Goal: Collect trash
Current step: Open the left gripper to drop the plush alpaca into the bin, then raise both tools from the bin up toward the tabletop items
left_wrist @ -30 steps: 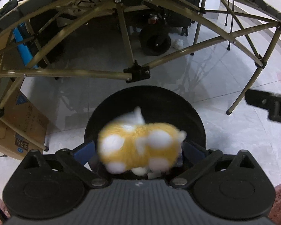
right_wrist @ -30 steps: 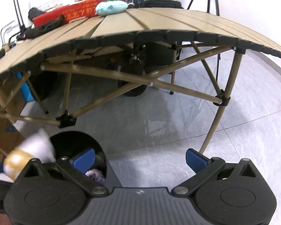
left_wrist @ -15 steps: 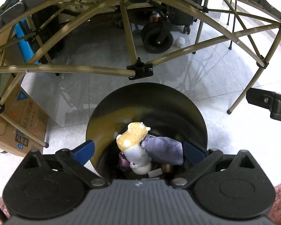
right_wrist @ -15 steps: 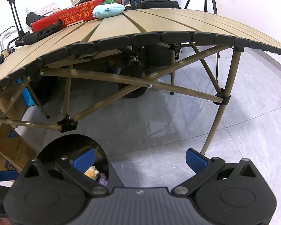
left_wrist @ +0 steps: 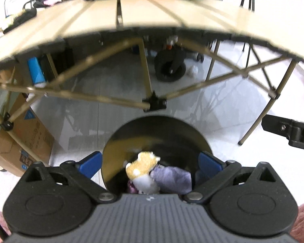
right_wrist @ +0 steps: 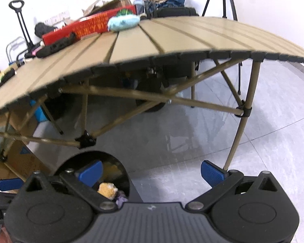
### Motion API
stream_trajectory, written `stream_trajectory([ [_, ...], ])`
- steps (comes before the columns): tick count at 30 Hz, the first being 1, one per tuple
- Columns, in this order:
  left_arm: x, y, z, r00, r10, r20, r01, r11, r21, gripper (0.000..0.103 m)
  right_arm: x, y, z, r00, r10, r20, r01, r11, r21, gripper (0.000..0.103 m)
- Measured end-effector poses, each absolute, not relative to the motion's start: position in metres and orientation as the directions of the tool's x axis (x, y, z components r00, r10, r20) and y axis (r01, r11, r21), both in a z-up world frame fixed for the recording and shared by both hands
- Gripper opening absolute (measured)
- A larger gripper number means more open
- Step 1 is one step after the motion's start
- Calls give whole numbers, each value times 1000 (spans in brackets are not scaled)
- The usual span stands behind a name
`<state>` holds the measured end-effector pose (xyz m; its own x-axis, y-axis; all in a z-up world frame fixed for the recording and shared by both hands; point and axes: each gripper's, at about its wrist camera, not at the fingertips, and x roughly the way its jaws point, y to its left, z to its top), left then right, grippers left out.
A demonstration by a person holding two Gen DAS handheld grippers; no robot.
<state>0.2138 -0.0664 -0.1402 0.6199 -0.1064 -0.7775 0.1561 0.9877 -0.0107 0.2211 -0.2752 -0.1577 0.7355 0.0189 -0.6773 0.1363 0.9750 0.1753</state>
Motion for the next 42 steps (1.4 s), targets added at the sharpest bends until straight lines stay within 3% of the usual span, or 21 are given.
stream_trajectory([
  [14, 199, -51, -61, 783, -151, -604, 166, 986, -32, 103, 193, -274, -77, 864, 46, -501, 47, 984, 172, 103],
  [27, 240, -37, -13, 860, -114, -497, 114, 993, -31, 103, 230, -273, -47, 910, 45, -411, 36, 982, 186, 103],
  [42, 358, -30, 11, 865, -73, -497, 60, 997, -43, 103, 305, -285, -35, 938, 28, -345, 44, 979, 201, 103],
])
